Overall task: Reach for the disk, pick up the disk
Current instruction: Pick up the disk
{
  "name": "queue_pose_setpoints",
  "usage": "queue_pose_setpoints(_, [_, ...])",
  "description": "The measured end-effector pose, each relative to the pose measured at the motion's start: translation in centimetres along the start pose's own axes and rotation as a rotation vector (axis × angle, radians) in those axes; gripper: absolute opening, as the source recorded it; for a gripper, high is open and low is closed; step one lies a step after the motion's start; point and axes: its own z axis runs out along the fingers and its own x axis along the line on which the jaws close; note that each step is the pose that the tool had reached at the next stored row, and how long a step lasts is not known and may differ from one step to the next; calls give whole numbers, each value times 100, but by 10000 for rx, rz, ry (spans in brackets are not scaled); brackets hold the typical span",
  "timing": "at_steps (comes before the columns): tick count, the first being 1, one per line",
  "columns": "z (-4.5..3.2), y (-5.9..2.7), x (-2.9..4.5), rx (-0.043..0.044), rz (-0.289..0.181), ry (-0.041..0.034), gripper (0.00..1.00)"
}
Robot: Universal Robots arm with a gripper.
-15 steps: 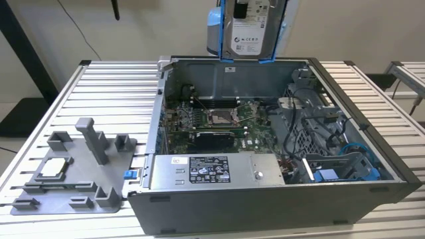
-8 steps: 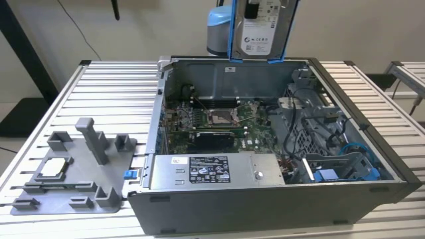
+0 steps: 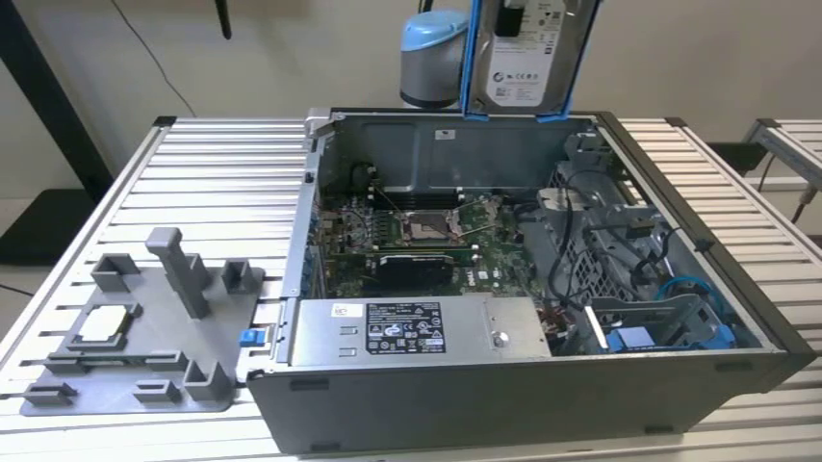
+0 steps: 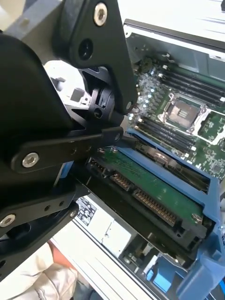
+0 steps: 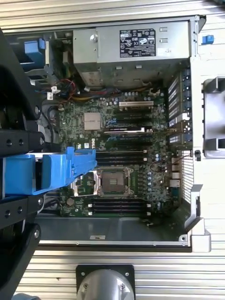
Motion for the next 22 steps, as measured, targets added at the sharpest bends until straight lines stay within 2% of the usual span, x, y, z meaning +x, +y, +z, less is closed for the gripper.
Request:
queue_pose_setpoints(14, [-1, -323, -18, -2, -1, 0, 0])
queue_pose_setpoints(22, [-1, -473, -26, -2, -1, 0, 0])
